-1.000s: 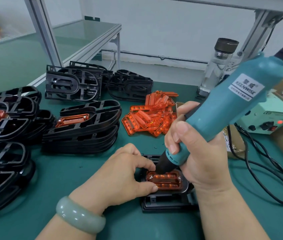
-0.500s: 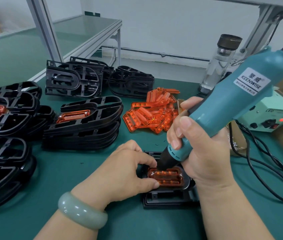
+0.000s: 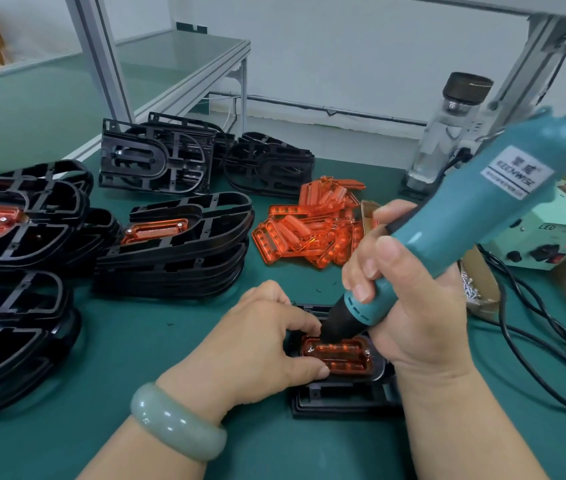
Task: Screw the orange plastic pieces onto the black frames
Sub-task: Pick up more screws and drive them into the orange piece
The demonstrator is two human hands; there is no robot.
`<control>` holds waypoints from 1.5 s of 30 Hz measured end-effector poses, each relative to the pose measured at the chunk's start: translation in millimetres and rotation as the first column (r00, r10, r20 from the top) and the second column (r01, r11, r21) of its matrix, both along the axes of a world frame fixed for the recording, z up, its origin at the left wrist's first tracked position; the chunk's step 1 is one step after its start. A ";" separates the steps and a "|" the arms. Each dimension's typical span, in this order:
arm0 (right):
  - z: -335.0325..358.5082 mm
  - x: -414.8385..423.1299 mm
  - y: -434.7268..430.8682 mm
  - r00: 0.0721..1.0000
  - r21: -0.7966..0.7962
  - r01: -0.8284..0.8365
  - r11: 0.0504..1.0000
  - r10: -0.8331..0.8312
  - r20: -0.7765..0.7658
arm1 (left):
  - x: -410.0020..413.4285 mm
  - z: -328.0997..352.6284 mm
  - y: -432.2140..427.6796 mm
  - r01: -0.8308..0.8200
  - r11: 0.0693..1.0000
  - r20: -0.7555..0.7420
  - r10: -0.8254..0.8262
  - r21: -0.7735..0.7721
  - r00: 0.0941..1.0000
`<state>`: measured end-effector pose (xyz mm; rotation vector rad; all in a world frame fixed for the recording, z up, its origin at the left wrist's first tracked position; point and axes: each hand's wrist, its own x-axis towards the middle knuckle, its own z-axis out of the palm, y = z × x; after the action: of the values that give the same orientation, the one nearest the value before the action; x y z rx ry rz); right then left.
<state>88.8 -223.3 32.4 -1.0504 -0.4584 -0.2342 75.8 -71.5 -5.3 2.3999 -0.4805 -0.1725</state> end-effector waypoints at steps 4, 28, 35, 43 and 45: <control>0.1 -0.9 0.5 1.000 0.014 0.028 1.000 -0.028 0.007 | 1.3 -0.6 -0.5 -0.014 1.000 0.000 0.014 0.014 1.000; -3.5 3.5 2.2 1.000 0.007 0.005 1.000 -0.005 -0.026 | 1.7 -1.4 -3.6 -0.072 0.997 -0.019 0.072 -0.005 0.997; -4.6 4.2 2.7 0.999 0.000 0.032 0.999 -0.032 -0.030 | 0.9 -0.1 -4.2 -0.077 0.997 -0.021 0.077 0.007 0.997; -3.5 1.8 3.7 0.999 -0.054 0.031 0.998 -0.032 -0.011 | -0.6 2.8 -6.4 -0.083 0.996 -0.017 0.083 0.038 0.996; -3.9 1.9 2.0 1.000 -0.030 0.028 0.999 -0.028 -0.012 | -0.3 2.8 -6.4 -0.085 0.995 -0.011 0.086 0.057 0.996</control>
<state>90.7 -221.3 28.4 -1.0872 -0.4369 -0.2462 75.5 -77.9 -2.5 2.4672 -0.3698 -0.1664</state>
